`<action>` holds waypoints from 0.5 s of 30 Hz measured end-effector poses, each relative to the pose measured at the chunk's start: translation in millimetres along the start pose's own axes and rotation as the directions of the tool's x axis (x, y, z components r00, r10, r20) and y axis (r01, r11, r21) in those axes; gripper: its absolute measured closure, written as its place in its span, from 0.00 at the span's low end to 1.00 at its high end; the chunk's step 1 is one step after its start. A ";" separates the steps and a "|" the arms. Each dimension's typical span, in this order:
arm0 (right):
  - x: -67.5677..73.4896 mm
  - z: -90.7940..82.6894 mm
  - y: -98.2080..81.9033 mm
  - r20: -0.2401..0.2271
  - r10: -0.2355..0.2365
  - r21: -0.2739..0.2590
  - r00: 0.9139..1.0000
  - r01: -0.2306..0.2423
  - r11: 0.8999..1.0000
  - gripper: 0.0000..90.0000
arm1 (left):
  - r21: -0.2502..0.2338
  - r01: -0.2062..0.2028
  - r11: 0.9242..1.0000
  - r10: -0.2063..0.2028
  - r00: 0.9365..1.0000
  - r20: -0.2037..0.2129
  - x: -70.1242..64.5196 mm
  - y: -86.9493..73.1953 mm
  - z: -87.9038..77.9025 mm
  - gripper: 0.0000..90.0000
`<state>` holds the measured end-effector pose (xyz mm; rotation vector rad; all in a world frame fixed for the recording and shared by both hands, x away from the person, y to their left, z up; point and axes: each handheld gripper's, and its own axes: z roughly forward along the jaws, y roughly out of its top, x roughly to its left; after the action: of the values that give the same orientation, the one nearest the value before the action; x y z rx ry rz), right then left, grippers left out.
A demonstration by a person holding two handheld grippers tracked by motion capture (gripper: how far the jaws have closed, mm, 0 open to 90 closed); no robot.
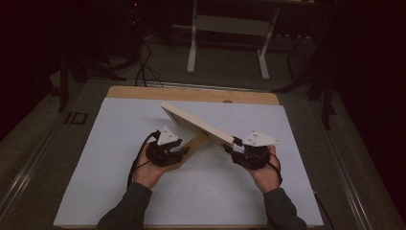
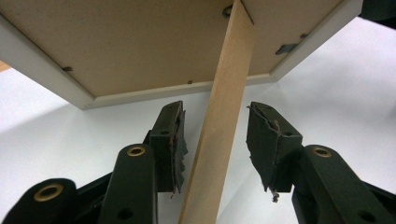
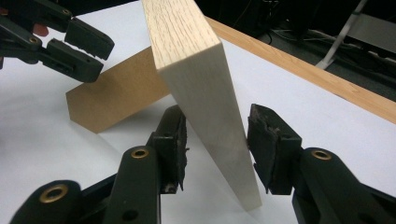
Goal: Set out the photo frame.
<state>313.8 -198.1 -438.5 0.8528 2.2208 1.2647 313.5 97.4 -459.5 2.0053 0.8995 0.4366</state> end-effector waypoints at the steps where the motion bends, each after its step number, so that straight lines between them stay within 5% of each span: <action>1: 0.0 0.0 0.0 0.000 0.000 0.000 1.000 0.000 1.000 0.63 | 0.000 0.000 1.000 0.000 1.000 0.000 0.0 0.0 0.0 0.64; 15: -6.0 -10.2 -12.5 -0.008 0.030 0.005 1.000 -0.030 1.000 0.62 | -0.008 0.048 0.999 -0.048 0.998 0.048 -0.2 7.3 -0.9 0.67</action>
<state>307.9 -213.3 -444.1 0.8873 2.2261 1.2791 316.0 95.1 -452.9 1.9736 0.9124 0.3632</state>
